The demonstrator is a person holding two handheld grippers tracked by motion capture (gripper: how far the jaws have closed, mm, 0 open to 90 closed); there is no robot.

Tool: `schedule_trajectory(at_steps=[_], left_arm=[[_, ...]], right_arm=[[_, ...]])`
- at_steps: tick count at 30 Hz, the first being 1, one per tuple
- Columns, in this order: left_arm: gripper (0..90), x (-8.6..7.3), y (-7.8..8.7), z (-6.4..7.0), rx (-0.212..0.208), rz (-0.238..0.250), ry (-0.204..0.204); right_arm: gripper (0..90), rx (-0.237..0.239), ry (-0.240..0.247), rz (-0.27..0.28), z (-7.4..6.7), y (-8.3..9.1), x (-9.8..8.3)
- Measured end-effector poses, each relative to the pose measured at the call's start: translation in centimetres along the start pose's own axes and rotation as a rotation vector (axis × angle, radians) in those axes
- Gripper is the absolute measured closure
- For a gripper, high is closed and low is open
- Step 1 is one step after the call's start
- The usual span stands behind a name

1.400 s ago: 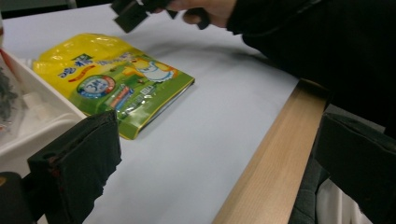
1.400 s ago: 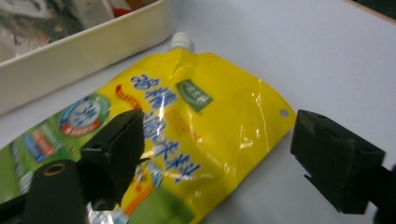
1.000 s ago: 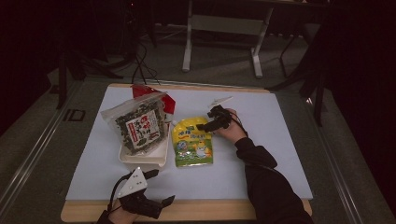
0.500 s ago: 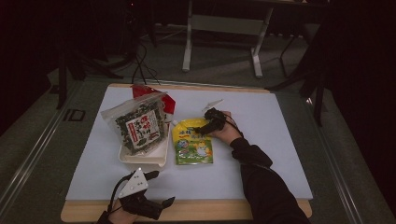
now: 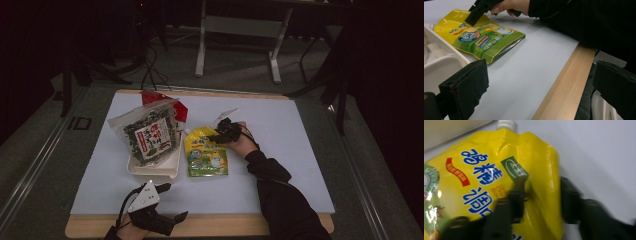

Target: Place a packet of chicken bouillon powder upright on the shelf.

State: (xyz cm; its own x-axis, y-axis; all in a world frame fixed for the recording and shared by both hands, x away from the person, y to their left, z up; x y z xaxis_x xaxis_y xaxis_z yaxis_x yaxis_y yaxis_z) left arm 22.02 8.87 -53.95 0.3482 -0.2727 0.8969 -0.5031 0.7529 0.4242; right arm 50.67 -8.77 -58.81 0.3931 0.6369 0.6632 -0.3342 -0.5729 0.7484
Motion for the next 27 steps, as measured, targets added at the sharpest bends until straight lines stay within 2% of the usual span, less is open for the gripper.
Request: schedule_trajectory(at_steps=[1, 3, 6, 8, 13, 18, 25, 27], left_arm=[[2.0, 0.0, 0.0, 0.0, 0.002, 0.0, 0.0], [2.0, 0.0, 0.0, 0.0, 0.003, -0.001, -0.003], [2.0, 0.0, 0.1, -0.2, 0.007, 0.0, -0.001], [2.0, 0.0, 0.1, -0.2, 0.01, 0.005, 0.004], [2.0, 0.1, 0.2, -0.4, 0.017, 0.006, 0.005], [2.1, 0.2, 0.1, -0.7, 0.034, 0.001, 0.019], [2.4, 1.0, 0.0, -0.9, 0.064, -0.002, 0.021], [2.5, 1.4, 0.0, -1.0, 0.065, 0.005, 0.015]], right_arm=[[81.2, 0.018, 0.0, -0.009, -0.2, 0.1, 0.0], [84.3, 0.017, 0.002, -0.022, -0.4, 0.1, 0.1], [85.8, 0.02, 0.0, -0.039, -0.6, 0.3, 0.2], [86.4, 0.034, -0.015, -0.02, -0.5, 0.7, 0.4], [87.2, 0.024, 0.016, -0.025, -0.7, 1.8, 0.7], [87.9, 0.035, 0.015, 0.029, -1.0, 3.8, 1.1], [88.2, 0.026, 0.059, 0.086, -2.1, 6.6, 1.5], [88.3, 0.038, 0.066, 0.112, -2.5, 7.6, 1.6]])
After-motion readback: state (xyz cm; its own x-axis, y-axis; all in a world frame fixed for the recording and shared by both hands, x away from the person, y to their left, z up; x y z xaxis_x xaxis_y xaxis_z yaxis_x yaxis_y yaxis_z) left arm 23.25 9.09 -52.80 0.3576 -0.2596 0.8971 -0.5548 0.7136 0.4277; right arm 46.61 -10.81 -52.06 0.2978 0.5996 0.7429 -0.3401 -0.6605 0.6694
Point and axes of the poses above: each handheld gripper's, and its own axes: y roughly backward along the jaws, x roughly out of its top, z roughly to its right, the point moved 6 cm from there along -y, roughly forward along the jaws
